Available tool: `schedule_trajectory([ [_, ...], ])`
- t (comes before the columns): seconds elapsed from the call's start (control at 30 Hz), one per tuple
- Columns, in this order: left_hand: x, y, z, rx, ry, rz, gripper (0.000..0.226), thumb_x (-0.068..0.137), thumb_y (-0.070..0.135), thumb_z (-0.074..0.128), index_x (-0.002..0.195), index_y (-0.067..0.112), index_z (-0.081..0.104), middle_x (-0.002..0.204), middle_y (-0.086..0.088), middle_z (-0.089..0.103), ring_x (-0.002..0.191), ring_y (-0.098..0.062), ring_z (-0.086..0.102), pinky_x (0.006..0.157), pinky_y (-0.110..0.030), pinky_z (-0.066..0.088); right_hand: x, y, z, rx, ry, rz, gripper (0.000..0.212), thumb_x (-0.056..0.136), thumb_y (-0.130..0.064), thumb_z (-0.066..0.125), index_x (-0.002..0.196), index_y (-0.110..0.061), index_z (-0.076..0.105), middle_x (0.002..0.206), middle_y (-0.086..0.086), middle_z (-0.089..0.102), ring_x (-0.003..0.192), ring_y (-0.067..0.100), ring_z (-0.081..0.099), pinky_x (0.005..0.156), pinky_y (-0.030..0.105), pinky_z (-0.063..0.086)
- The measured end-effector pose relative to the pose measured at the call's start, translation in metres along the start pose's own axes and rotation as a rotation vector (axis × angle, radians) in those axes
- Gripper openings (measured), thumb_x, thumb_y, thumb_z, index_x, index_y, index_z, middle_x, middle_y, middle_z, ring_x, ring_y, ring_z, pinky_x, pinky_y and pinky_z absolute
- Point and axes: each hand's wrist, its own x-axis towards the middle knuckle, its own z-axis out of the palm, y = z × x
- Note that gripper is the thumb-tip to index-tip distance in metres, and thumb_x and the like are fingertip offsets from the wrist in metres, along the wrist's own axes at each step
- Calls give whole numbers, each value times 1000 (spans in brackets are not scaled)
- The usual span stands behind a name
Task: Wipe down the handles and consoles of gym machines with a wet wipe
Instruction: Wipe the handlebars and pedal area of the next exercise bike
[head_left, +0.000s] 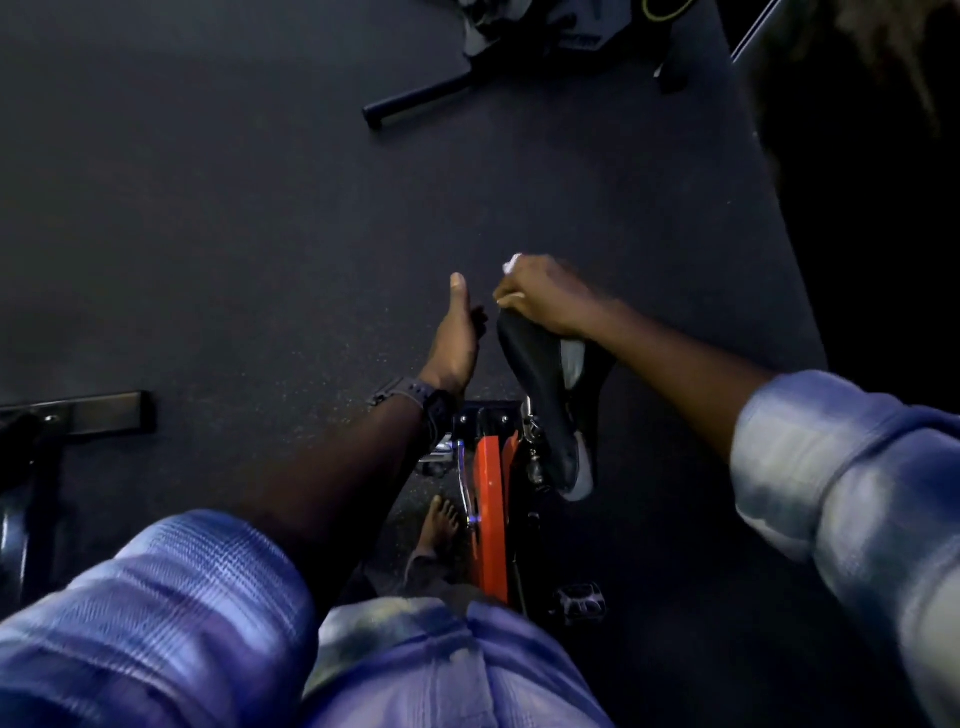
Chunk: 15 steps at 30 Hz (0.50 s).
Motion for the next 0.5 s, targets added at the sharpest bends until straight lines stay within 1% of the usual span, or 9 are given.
schedule_trajectory([
  [0.07, 1, 0, 6, 17, -21, 14, 81, 102, 66, 10, 135, 12, 61, 149, -11, 51, 142, -23, 42, 122, -40, 25, -3, -15, 0, -42, -79, -49, 16, 94, -27, 56, 100, -17, 67, 110, 9, 64, 94, 30, 64, 72, 32, 47],
  [0.1, 2, 0, 8, 23, -22, 12, 79, 102, 65, 11, 133, 13, 62, 149, -11, 51, 142, -23, 43, 122, -42, 25, 1, -16, 0, -37, -84, -37, 17, 94, -26, 55, 100, -16, 68, 108, 9, 64, 93, 31, 64, 70, 32, 45],
  [0.13, 2, 2, 8, 36, -23, 11, 77, 103, 63, 11, 139, 11, 56, 151, -12, 48, 142, -23, 42, 122, -42, 26, 5, -13, -3, -25, -73, 12, 19, 95, -26, 55, 99, -16, 70, 105, 9, 65, 92, 31, 64, 71, 31, 45],
  [0.2, 2, 9, 11, 97, -25, 31, 77, 104, 61, 13, 150, 6, 41, 155, -12, 42, 143, -23, 41, 123, -42, 26, 10, 10, -6, 57, -48, 143, 24, 95, -26, 53, 99, -14, 73, 101, 11, 68, 92, 32, 65, 77, 33, 50],
  [0.23, 3, 12, 13, 149, -30, 52, 79, 103, 63, 14, 151, 6, 40, 155, -13, 43, 143, -23, 41, 122, -42, 26, 5, 27, -6, 98, -47, 203, 26, 96, -28, 53, 99, -12, 74, 100, 13, 69, 91, 32, 66, 80, 35, 53],
  [0.33, 3, 28, 24, 349, -37, 107, 97, 88, 79, 18, 144, 8, 52, 151, -11, 50, 139, -23, 46, 119, -43, 30, -29, 65, -6, 148, 3, 329, 31, 95, -36, 54, 98, -13, 75, 102, 11, 73, 93, 29, 68, 85, 41, 55],
  [0.37, 6, 31, 28, 407, -51, 108, 99, 85, 81, 18, 143, 9, 54, 150, -10, 51, 139, -23, 47, 119, -43, 31, -39, 70, -7, 226, 24, 376, 30, 94, -36, 54, 99, -16, 75, 105, 9, 73, 96, 29, 67, 86, 41, 55],
  [0.43, 12, 34, 36, 514, -71, 125, 93, 91, 78, 16, 138, 10, 59, 147, -12, 55, 136, -26, 50, 116, -45, 34, -40, 74, -6, 306, 67, 415, 26, 93, -36, 58, 99, -19, 76, 106, 7, 73, 97, 27, 67, 85, 39, 55],
  [0.5, 17, 34, 45, 607, -66, 146, 85, 98, 71, 16, 130, 7, 62, 140, -15, 60, 132, -32, 52, 112, -45, 37, -24, 67, -5, 338, 44, 397, 24, 90, -36, 62, 96, -19, 78, 99, 6, 74, 92, 24, 68, 81, 34, 55],
])
